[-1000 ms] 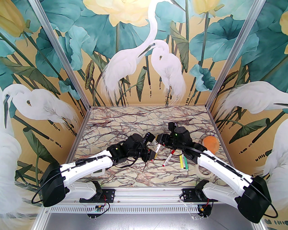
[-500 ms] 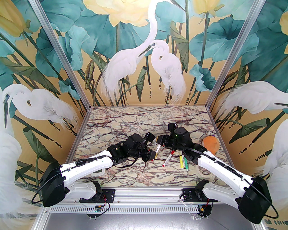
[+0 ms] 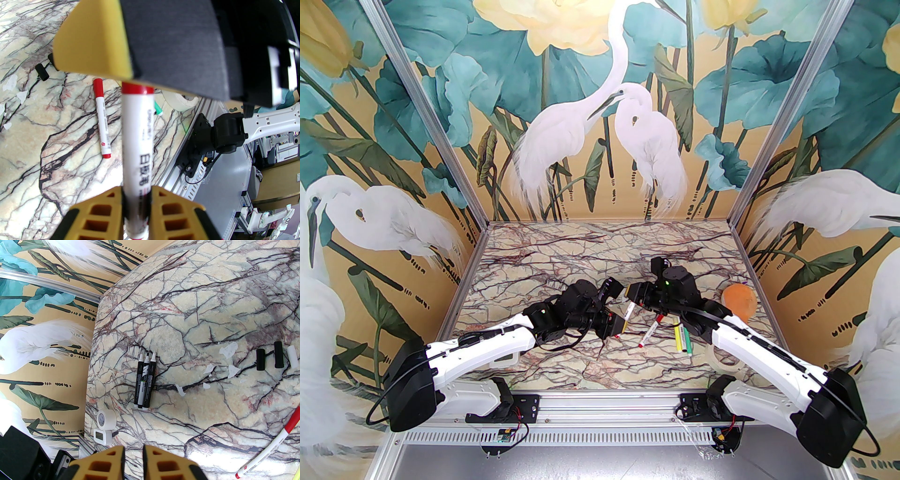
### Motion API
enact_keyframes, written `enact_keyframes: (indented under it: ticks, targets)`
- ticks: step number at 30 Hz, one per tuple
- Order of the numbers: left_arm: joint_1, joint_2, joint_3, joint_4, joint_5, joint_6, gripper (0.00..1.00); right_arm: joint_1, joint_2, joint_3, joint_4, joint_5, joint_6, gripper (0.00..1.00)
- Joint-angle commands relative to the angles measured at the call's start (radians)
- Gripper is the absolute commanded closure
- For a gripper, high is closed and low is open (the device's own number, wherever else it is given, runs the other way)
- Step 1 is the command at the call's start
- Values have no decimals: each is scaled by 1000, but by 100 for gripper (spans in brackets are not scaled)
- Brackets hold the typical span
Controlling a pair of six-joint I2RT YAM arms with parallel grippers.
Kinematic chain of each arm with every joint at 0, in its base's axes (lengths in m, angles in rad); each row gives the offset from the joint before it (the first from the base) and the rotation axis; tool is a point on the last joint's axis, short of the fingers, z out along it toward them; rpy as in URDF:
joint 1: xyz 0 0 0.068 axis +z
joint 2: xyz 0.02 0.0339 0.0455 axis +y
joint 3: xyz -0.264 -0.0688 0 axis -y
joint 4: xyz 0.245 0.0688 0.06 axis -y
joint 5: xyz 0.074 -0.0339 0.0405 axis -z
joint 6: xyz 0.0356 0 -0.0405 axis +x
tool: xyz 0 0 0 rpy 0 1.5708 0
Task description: Open the pen caps
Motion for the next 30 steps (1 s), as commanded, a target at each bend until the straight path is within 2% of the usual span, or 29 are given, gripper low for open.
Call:
enact_keyframes:
  ticks: [1, 4, 7, 10, 19, 30]
  targets:
    - [1, -2, -3, 5, 19, -8, 79, 6, -23, -5, -1, 10, -4, 83]
    - [2, -7, -16, 46, 33, -41, 74, 5, -30, -7, 15, 5, 4, 84]
    - [1, -17, -40, 118, 58, -84, 62, 5, -38, -5, 44, -15, 11, 85]
    - [3, -21, -55, 185, 84, -122, 55, 5, -36, -3, 69, -44, 18, 85]
    - [49, -16, -108, 367, 148, -252, 58, 7, -29, -20, 143, -110, 40, 85]
    - [53, 14, -108, 360, 190, -229, 71, 10, -29, -30, 151, -109, 35, 85]
